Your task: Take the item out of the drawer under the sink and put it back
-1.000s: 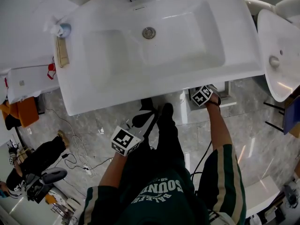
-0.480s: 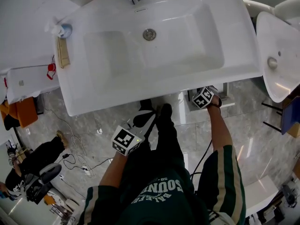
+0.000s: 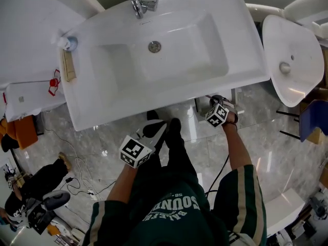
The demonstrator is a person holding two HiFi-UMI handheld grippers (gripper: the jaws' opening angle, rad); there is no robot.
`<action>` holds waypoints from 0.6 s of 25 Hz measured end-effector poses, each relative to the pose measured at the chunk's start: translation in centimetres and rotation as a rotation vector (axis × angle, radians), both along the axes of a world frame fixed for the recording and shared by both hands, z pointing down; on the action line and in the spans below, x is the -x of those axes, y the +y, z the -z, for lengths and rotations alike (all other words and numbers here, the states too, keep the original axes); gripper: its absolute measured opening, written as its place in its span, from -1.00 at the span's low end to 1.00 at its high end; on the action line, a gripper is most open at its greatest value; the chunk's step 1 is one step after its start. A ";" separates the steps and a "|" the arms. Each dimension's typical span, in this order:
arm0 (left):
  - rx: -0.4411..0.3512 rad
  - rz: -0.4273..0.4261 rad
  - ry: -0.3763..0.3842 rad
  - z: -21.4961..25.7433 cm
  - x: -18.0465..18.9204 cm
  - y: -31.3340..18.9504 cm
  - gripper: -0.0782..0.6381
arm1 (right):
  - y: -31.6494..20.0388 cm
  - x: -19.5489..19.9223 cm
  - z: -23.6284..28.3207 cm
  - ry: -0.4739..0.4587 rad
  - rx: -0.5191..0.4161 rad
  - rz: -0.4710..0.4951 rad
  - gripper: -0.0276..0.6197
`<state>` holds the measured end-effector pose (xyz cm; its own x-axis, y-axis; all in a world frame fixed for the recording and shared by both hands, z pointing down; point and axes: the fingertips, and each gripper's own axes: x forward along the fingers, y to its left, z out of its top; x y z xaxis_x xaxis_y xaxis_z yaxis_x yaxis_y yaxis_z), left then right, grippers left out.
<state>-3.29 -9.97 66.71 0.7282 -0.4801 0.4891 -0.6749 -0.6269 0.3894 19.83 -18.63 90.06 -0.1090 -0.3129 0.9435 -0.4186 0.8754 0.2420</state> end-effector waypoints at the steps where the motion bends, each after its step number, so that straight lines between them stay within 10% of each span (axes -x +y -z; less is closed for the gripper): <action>1: -0.003 -0.001 0.003 0.4 -0.1 -0.1 -0.64 | 0.1 0.1 0.9 -0.009 -0.013 -0.003 -0.76; 15: -0.047 0.026 0.038 5.4 0.1 -1.6 -0.64 | 1.7 1.0 14.1 -0.185 -0.186 -0.151 -0.76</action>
